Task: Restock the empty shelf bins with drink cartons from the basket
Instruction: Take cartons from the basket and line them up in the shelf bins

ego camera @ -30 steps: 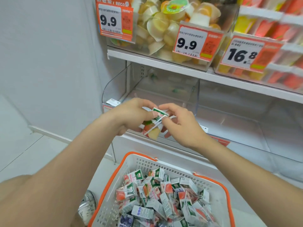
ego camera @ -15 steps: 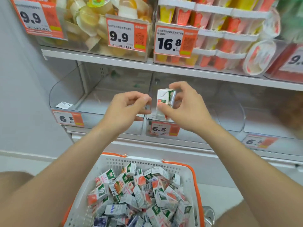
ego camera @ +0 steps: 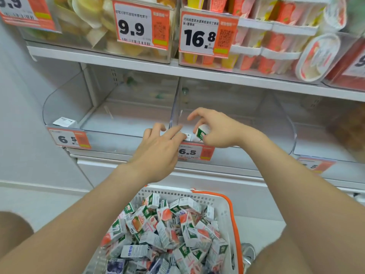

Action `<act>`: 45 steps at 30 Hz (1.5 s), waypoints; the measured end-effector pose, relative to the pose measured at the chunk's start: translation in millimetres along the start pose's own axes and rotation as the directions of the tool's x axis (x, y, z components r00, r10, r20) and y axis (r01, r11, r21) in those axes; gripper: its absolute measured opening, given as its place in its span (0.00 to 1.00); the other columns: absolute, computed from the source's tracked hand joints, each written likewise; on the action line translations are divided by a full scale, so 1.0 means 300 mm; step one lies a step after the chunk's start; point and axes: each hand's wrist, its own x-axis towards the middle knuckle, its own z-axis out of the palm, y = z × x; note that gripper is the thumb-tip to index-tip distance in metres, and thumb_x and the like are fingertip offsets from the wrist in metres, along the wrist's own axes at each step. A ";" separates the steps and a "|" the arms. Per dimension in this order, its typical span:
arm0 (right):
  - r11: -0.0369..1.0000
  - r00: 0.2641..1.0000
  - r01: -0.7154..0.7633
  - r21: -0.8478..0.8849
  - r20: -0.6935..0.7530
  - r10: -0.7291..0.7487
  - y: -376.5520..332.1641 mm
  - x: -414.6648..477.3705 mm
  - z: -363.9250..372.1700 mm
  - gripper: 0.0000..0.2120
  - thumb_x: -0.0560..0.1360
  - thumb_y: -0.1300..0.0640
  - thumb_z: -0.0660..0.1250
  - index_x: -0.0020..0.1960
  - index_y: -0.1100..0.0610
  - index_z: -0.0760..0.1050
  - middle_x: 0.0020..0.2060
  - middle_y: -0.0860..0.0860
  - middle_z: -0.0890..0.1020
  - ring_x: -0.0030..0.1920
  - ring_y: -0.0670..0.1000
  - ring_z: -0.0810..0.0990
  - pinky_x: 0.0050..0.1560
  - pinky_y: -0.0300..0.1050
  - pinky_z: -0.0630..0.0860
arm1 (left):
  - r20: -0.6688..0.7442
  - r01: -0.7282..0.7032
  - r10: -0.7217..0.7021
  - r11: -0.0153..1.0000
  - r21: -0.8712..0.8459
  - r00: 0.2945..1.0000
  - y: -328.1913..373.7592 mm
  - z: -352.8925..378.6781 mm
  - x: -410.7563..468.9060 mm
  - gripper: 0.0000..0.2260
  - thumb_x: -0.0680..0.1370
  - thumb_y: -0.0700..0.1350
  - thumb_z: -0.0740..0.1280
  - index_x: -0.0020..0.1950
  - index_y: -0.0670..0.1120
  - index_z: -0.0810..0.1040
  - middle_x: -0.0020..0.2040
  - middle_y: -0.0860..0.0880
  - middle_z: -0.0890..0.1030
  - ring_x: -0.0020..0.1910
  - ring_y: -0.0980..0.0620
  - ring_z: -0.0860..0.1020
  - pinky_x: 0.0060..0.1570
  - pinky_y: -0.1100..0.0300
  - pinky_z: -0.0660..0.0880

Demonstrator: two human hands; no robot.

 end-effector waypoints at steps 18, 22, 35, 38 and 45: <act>0.984 0.984 -0.156 -0.081 -0.103 0.148 -0.029 -0.005 0.146 0.21 0.82 0.53 0.55 0.72 0.55 0.73 0.66 0.58 0.80 0.65 0.63 0.76 0.63 0.55 0.75 | -0.161 -0.001 -0.029 0.983 -0.183 0.986 -0.001 -0.019 -0.017 0.16 0.79 0.43 0.66 0.66 0.50 0.78 0.67 0.51 0.76 0.60 0.43 0.69 0.55 0.49 0.66; 0.977 0.877 0.022 -0.213 -0.465 -0.121 -0.140 -0.085 0.177 0.16 0.76 0.54 0.57 0.60 0.56 0.74 0.54 0.56 0.80 0.53 0.60 0.75 0.53 0.55 0.74 | -0.320 0.038 -0.115 0.971 -0.236 0.941 0.007 -0.024 -0.079 0.05 0.76 0.44 0.64 0.51 0.47 0.76 0.47 0.49 0.76 0.46 0.43 0.73 0.45 0.48 0.71; 0.867 0.835 0.157 -0.472 0.532 0.138 -0.086 -0.311 0.546 0.13 0.76 0.69 0.61 0.37 0.56 0.64 0.35 0.53 0.69 0.32 0.54 0.68 0.33 0.46 0.67 | 0.724 0.031 0.016 0.998 -0.052 0.689 0.082 0.309 -0.388 0.11 0.81 0.47 0.60 0.59 0.49 0.80 0.53 0.47 0.82 0.52 0.44 0.81 0.51 0.48 0.81; 0.847 0.800 0.162 -0.506 0.570 0.188 0.002 -0.314 0.650 0.10 0.80 0.67 0.60 0.42 0.56 0.70 0.40 0.52 0.74 0.32 0.51 0.72 0.30 0.47 0.70 | 0.765 -0.135 0.090 0.991 -0.005 0.638 0.112 0.390 -0.437 0.15 0.82 0.45 0.62 0.69 0.48 0.76 0.63 0.45 0.79 0.61 0.43 0.79 0.63 0.45 0.74; 0.884 0.780 0.184 -0.430 0.611 0.135 0.119 -0.323 0.830 0.32 0.82 0.61 0.65 0.81 0.60 0.56 0.59 0.57 0.78 0.52 0.57 0.80 0.47 0.54 0.82 | 0.744 -0.244 0.164 0.970 -0.002 0.647 0.137 0.538 -0.490 0.29 0.83 0.46 0.67 0.82 0.48 0.60 0.80 0.47 0.66 0.76 0.44 0.67 0.74 0.44 0.65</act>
